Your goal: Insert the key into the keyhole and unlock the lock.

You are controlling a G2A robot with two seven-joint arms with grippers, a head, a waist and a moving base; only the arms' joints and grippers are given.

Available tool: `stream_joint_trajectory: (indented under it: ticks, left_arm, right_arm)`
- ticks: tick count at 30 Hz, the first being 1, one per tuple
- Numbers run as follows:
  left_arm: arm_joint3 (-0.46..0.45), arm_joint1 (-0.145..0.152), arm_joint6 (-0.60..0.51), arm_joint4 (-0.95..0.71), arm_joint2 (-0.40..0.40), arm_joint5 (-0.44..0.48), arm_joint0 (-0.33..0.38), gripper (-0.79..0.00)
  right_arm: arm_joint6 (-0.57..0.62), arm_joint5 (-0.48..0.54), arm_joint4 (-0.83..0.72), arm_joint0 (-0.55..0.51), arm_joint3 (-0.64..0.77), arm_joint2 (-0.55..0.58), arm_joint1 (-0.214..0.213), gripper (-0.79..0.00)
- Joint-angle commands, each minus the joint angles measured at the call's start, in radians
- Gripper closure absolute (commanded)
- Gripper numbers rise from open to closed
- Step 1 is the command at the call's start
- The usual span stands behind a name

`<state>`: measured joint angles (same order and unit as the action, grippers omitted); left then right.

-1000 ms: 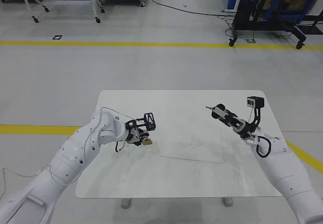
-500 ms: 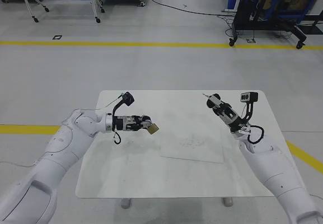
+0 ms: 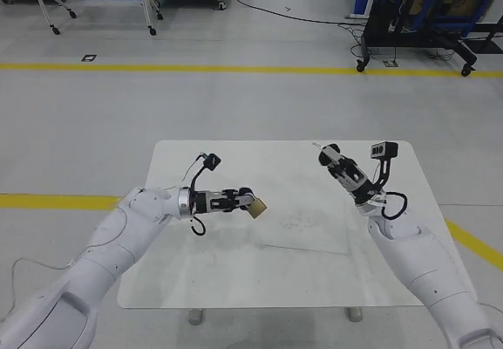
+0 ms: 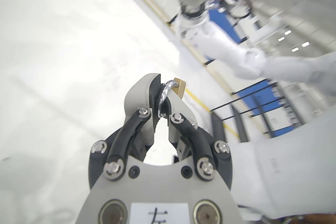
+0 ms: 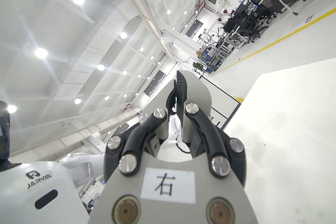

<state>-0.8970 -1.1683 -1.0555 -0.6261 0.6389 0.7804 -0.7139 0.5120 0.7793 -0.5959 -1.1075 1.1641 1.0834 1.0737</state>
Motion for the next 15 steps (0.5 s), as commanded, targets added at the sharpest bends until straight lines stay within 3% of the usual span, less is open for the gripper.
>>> stream_joint_trajectory:
  ticks: [1, 3, 7, 12, 15]
  left_arm:
    - [0.054, -0.016, -0.175, -0.384, 0.015, -0.191, 0.022, 0.0]
    - [0.12, -0.044, -0.291, -0.513, 0.015, -0.307, 0.039, 0.0]
    - [0.272, -0.112, -0.402, -0.613, -0.015, -0.424, 0.091, 0.0]
    - [0.42, -0.189, -0.408, -0.646, -0.048, -0.539, 0.152, 0.0]
    - [0.464, -0.23, -0.385, -0.644, -0.065, -0.586, 0.17, 0.0]
  right_arm:
    - [0.003, -0.011, -0.038, 0.007, -0.009, -0.01, 0.008, 0.0]
    - [0.013, -0.011, -0.068, 0.016, -0.025, -0.016, 0.015, 0.0]
    - [0.024, -0.001, -0.1, 0.029, -0.059, -0.025, 0.029, 0.0]
    - [0.018, 0.016, -0.085, 0.035, -0.073, -0.029, 0.041, 0.0]
    - [0.003, 0.021, -0.071, 0.029, -0.067, -0.022, 0.045, 0.0]
